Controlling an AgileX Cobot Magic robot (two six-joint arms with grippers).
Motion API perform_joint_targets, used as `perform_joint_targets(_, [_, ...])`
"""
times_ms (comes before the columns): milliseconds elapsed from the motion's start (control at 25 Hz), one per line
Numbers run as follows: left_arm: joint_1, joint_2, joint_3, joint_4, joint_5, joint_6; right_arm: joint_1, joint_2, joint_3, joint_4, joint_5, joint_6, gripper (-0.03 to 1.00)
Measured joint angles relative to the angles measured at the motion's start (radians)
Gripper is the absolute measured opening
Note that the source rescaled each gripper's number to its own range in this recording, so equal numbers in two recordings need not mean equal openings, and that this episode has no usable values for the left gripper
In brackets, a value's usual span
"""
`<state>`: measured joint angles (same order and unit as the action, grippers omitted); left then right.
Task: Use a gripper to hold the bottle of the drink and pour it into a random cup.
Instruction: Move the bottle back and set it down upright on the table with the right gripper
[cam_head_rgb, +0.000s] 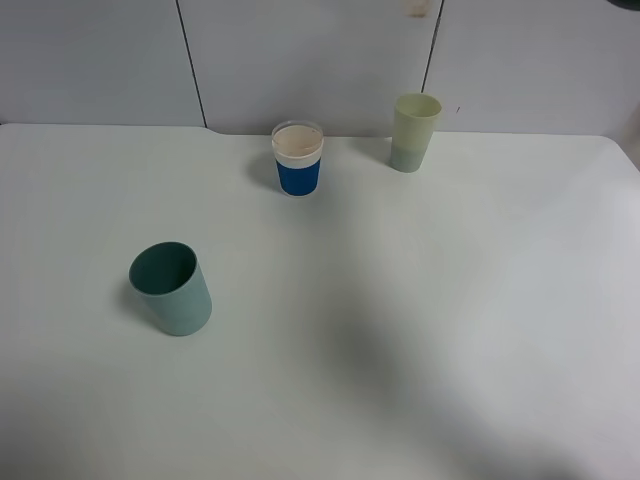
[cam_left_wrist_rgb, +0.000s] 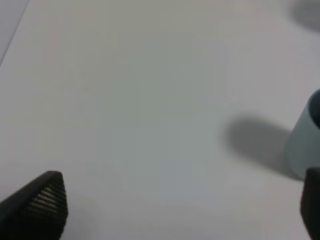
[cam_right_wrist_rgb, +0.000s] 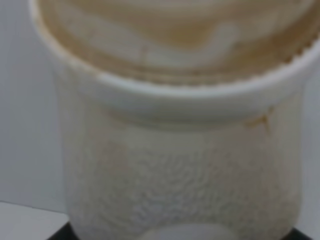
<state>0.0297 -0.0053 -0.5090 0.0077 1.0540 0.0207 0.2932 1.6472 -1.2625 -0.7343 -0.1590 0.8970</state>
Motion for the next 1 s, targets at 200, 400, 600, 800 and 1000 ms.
perform_joint_targets(200, [0.0,0.0,0.0,0.0,0.0,0.0,0.045,-0.01,0.0,0.221,0.164,-0.434,0.0])
perform_joint_targets(400, [0.0,0.0,0.0,0.0,0.0,0.0,0.096,-0.012,0.068,0.483,0.145,-0.842,0.0])
perform_joint_targets(600, [0.0,0.0,0.0,0.0,0.0,0.0,0.112,-0.012,0.191,0.598,0.026,-0.972,0.0])
perform_joint_targets(800, [0.0,0.0,0.0,0.0,0.0,0.0,0.112,-0.012,0.327,0.606,-0.154,-0.916,0.0])
perform_joint_targets(1000, [0.0,0.0,0.0,0.0,0.0,0.0,0.112,0.011,0.442,0.607,-0.336,-0.873,0.0])
